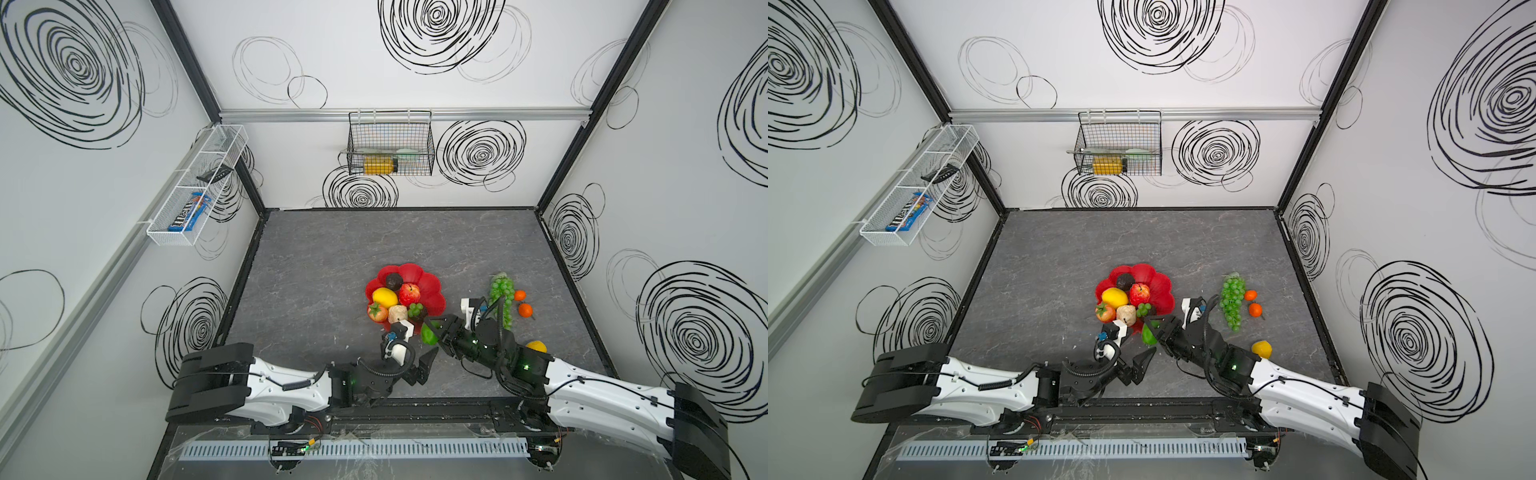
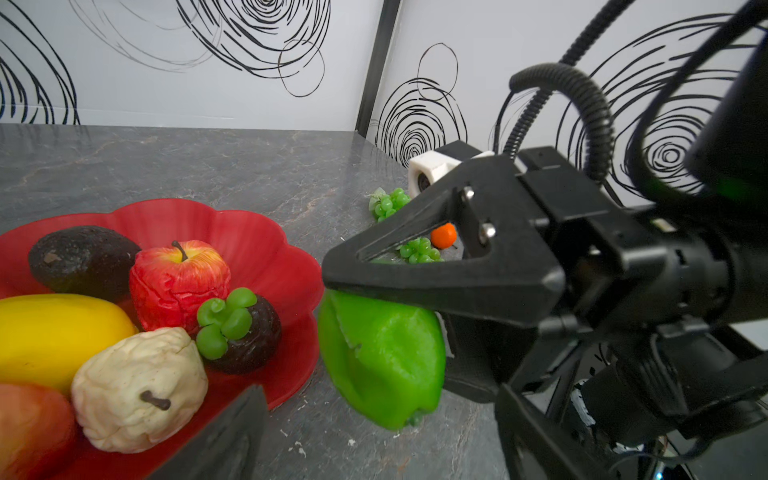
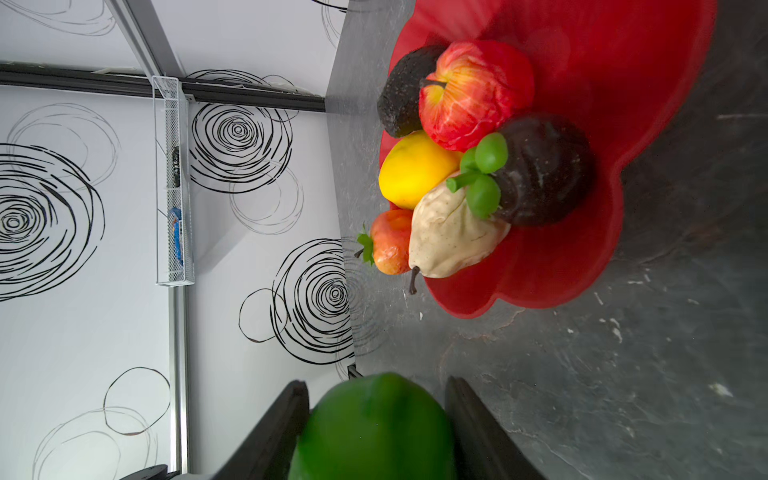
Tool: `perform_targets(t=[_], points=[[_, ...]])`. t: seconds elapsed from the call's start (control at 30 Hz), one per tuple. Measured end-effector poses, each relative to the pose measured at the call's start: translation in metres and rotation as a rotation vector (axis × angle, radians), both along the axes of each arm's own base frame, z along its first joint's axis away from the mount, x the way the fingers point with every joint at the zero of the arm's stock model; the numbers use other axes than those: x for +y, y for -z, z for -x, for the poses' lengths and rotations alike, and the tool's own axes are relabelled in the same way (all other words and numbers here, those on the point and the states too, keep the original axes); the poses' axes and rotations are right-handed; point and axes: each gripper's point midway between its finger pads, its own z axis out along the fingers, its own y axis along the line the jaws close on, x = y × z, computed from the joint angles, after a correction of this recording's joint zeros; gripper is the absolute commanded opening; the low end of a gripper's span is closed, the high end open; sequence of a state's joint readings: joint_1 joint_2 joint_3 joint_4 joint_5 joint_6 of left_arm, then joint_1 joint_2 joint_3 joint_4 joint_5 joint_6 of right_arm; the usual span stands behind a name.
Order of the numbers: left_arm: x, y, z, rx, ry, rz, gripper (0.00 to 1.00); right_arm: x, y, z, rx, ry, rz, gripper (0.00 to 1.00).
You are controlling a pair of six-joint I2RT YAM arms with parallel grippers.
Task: Place and organize the fake fruits in the fruit bowl
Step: 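Carry the green pepper toward the left gripper beside the bowl, then grasp the green pepper with the left gripper and open the right gripper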
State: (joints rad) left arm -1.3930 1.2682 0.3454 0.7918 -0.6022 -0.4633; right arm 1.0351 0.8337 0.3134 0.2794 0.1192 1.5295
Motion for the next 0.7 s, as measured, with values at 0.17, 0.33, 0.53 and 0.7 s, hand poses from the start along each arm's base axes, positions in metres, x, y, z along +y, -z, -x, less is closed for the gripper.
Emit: perform_targets(t=[0.17,0.33,0.53,0.7], points=[[-0.001,0.005,-0.003,0.02,-0.026,0.01,0.8,0.004,-0.002,0.002,0.001,0.001,-0.015,0.56],[-0.001,0.005,-0.008,0.032,-0.044,0.03,0.81,0.009,-0.002,0.004,0.002,-0.009,-0.026,0.56],[0.0,0.008,-0.015,0.058,-0.06,0.048,0.75,0.016,0.002,0.009,0.008,-0.027,-0.021,0.55],[-0.003,0.007,-0.016,0.08,-0.038,0.077,0.64,0.018,0.002,0.01,0.004,-0.024,-0.02,0.56]])
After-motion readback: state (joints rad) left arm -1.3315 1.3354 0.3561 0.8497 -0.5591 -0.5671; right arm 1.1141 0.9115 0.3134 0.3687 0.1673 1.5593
